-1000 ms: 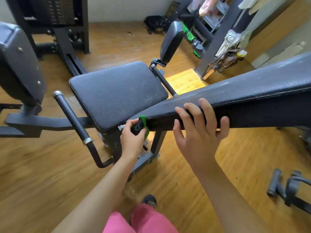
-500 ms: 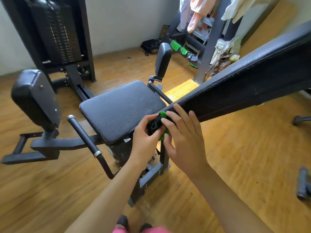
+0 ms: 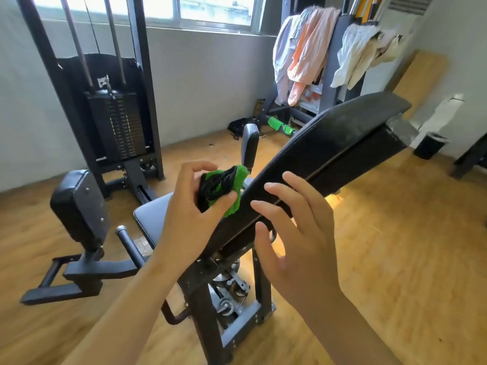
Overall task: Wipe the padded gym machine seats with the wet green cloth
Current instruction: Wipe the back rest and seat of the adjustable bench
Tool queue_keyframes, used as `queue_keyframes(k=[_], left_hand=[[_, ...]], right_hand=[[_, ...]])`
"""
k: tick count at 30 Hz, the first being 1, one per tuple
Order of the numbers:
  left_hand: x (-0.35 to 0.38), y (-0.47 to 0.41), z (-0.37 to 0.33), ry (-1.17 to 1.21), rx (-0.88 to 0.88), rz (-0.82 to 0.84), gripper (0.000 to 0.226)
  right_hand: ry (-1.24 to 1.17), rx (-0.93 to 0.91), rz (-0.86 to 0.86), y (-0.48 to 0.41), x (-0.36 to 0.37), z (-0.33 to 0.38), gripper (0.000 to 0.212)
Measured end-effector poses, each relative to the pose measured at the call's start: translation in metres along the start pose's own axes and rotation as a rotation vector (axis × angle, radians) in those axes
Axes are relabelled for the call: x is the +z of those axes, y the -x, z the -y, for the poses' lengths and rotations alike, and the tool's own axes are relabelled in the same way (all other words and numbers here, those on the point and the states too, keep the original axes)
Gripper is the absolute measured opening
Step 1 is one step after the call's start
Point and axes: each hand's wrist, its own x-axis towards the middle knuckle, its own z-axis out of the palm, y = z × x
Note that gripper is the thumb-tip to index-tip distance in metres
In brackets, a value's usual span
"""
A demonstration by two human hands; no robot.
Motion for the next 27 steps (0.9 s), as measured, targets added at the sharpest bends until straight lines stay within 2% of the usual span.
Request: queue_keyframes(k=[6,11,14,20,23,27], left_hand=[[0.016,-0.021,-0.055,0.057,0.115,0.035,0.032],[0.033,-0.054,-0.083,0.076,0.233,0.074,0.027],[0.041,-0.078,-0.094,0.112,0.315,0.178,0.026],[0.054,-0.108,-0.069,0.238,0.469,0.421,0.025],[0.052,-0.12,-0.053,0.332,0.525,0.517,0.023],[0.051,-0.129,-0.036,0.383,0.57,0.587,0.025]], right_hand=[[0.003,-0.015,-0.227,-0.035,-0.04,-0.01,0.021],[0.068,0.061,-0.296,-0.055,-0.05,-0.024,0.023],[0.066,0.136,-0.344,-0.072,-0.044,-0.027,0.03],[-0.104,0.386,-0.567,-0.092,0.0,-0.029,0.013],[-0.124,0.411,-0.725,-0.094,0.021,-0.03,0.012],[-0.175,0.461,-0.822,-0.099,0.024,-0.027,0.015]])
